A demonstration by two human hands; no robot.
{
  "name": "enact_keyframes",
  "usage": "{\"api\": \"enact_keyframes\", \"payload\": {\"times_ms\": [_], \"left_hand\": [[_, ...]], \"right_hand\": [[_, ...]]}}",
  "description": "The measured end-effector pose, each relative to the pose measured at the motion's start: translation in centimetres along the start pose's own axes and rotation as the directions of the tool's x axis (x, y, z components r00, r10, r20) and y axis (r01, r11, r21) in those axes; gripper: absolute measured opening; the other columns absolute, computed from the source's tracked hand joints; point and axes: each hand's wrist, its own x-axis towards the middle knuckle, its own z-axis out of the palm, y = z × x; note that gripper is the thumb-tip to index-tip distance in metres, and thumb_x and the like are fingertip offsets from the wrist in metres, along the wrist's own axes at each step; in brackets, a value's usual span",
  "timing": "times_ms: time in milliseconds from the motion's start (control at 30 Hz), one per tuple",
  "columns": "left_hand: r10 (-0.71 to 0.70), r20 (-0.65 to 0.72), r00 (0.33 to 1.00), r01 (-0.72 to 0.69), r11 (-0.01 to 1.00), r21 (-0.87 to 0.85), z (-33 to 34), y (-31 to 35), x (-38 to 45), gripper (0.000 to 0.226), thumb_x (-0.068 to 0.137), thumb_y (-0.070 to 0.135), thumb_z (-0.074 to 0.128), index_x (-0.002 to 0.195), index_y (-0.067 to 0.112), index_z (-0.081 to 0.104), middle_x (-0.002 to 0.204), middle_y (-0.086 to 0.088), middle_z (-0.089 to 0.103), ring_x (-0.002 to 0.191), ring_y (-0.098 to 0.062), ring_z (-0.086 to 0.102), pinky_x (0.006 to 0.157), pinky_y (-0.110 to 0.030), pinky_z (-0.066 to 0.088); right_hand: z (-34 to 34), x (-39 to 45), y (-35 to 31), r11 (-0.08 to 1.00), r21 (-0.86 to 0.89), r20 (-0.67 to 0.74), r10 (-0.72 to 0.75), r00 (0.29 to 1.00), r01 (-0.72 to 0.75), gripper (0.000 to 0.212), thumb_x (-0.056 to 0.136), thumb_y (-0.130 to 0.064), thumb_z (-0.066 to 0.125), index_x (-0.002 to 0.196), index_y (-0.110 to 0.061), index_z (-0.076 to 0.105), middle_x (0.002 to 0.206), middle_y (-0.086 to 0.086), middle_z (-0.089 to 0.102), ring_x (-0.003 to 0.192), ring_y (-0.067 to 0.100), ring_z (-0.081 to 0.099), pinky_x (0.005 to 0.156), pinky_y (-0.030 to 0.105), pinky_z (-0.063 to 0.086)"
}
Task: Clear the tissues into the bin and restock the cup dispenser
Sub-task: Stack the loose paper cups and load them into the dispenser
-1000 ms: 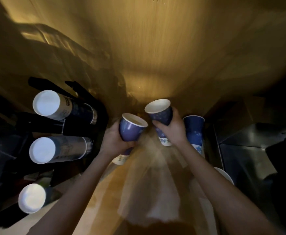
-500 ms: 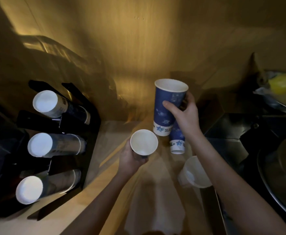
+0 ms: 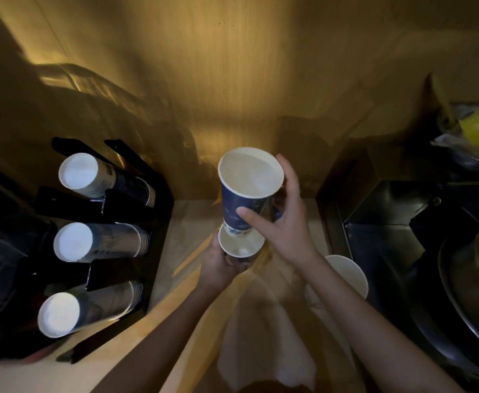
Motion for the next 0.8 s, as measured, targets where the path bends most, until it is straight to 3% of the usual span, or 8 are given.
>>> {"api": "enact_keyframes", "payload": {"times_ms": [100,200,267,400,500,567,700,800], "left_hand": [[0.008,0.007,1.0,-0.008,0.998,0.058,-0.1,-0.5,0.2,0.087,0.056,0.018,0.086,0.128,0.017,0.038,0.113,0.006,0.055,0.103,-0.013,0.054,0.081,-0.023,0.042],[0.016,-0.003,1.0,-0.016,0.994,0.105,0.0,-0.7,0.4,0.084,0.056,0.023,0.086,0.126,0.016,0.04,0.118,-0.001,0.059,0.102,-0.014,0.056,0.079,-0.024,0.043],[0.014,-0.005,1.0,-0.013,0.992,0.123,0.0,-0.7,0.3,0.086,0.057,0.023,0.085,0.128,0.015,0.038,0.123,-0.003,0.058,0.103,-0.01,0.053,0.079,-0.022,0.042],[0.011,-0.002,1.0,-0.011,0.991,0.132,0.1,-0.9,0.6,0.091,0.055,0.021,0.086,0.132,0.009,0.037,0.129,-0.008,0.056,0.111,-0.015,0.053,0.083,-0.018,0.038],[-0.007,-0.014,1.0,0.009,0.992,0.127,0.2,-1.2,0.8,0.091,0.054,0.02,0.086,0.13,0.008,0.038,0.127,-0.011,0.057,0.113,-0.025,0.056,0.083,-0.023,0.041],[-0.014,-0.024,1.0,0.016,0.993,0.118,0.3,-1.1,0.7,0.09,0.055,0.018,0.086,0.13,0.011,0.037,0.128,-0.01,0.056,0.112,-0.024,0.055,0.083,-0.025,0.044],[-0.01,-0.019,1.0,0.011,0.998,0.07,0.4,-0.9,0.6,0.09,0.055,0.017,0.086,0.13,0.014,0.036,0.129,-0.007,0.052,0.114,-0.02,0.05,0.084,-0.027,0.044],[-0.011,-0.012,1.0,0.012,0.997,0.081,0.3,-1.0,0.6,0.091,0.054,0.02,0.087,0.128,0.015,0.036,0.125,-0.005,0.052,0.109,-0.016,0.049,0.083,-0.027,0.044]], "right_hand": [[-0.1,-0.9,0.0,0.998,-0.053,0.039,-0.021,0.999,0.023,0.091,0.065,-0.027,0.08,0.13,-0.049,0.02,0.141,-0.013,0.035,0.132,0.001,0.033,0.103,0.02,0.04],[-0.3,-2.0,0.4,0.992,-0.125,0.065,-0.006,0.998,0.014,0.094,0.063,-0.031,0.082,0.127,-0.056,0.017,0.129,-0.039,0.029,0.126,-0.011,0.032,0.102,0.023,0.043],[-0.4,-2.9,0.9,0.986,-0.166,0.079,0.033,0.996,-0.02,0.094,0.063,-0.036,0.081,0.124,-0.063,0.015,0.124,-0.047,0.027,0.122,-0.015,0.033,0.099,0.02,0.043],[-0.2,-4.0,2.7,0.956,-0.283,0.123,0.117,0.986,-0.078,0.089,0.063,-0.04,0.079,0.123,-0.061,0.016,0.124,-0.037,0.033,0.117,-0.009,0.038,0.098,0.02,0.039],[0.5,-4.0,4.3,0.913,-0.379,0.137,0.215,0.967,-0.149,0.077,0.069,-0.033,0.076,0.132,-0.032,0.031,0.13,-0.008,0.046,0.118,0.006,0.041,0.102,0.034,0.042],[0.9,-4.2,4.8,0.874,-0.453,0.141,0.263,0.954,-0.174,0.071,0.073,-0.032,0.072,0.133,-0.023,0.034,0.133,0.002,0.048,0.116,0.006,0.04,0.103,0.034,0.041],[0.4,-4.1,4.5,0.791,-0.597,0.187,0.301,0.935,-0.135,0.067,0.079,-0.043,0.063,0.134,-0.021,0.033,0.135,0.001,0.045,0.122,0.014,0.041,0.104,0.036,0.041],[-0.7,-2.2,3.4,0.687,-0.717,0.231,0.388,0.892,-0.113,0.053,0.084,-0.051,0.053,0.124,-0.019,0.045,0.12,0.004,0.055,0.108,0.019,0.053,0.086,0.033,0.046]]}}
